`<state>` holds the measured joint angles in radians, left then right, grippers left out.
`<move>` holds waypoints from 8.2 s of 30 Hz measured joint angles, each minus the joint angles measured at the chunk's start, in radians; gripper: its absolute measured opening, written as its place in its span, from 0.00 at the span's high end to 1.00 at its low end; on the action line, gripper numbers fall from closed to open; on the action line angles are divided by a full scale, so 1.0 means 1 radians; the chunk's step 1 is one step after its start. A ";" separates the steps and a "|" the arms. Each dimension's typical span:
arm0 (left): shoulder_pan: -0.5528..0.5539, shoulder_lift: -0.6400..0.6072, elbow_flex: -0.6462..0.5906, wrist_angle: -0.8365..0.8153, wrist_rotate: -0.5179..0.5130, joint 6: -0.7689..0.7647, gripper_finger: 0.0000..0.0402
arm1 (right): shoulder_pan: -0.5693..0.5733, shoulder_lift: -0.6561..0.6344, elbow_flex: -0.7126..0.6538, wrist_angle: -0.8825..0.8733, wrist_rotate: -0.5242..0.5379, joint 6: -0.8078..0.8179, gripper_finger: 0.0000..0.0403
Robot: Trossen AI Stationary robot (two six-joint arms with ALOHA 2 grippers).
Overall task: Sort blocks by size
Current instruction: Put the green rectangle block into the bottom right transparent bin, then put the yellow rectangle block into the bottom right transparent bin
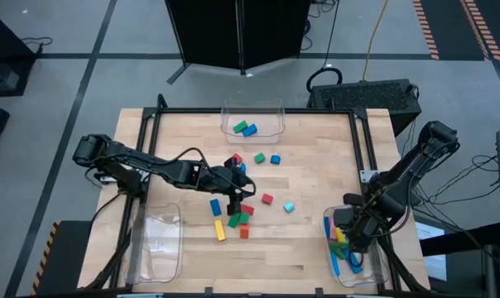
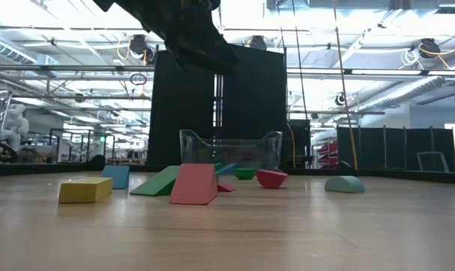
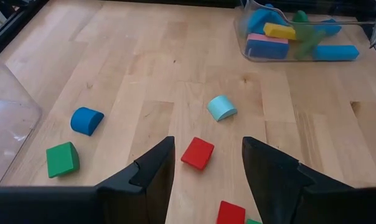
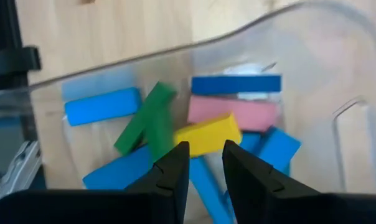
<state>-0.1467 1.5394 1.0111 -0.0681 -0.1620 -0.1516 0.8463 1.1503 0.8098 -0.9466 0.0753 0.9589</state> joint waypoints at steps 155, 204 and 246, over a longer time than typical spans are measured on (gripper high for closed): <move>-0.203 0.243 0.019 -0.430 0.163 0.309 0.81 | -0.473 0.212 0.000 0.676 0.646 -0.698 0.66; -0.140 0.307 0.006 -0.283 0.238 0.209 0.34 | -0.458 0.212 0.000 0.703 0.449 -0.814 0.66; 0.101 0.128 0.061 -0.111 0.533 0.190 0.72 | -0.445 0.462 0.001 1.112 0.495 -1.302 0.60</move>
<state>-0.0459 1.6676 1.0719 -0.1792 0.3712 0.0381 0.4014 1.6127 0.8104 0.1658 0.5707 -0.3433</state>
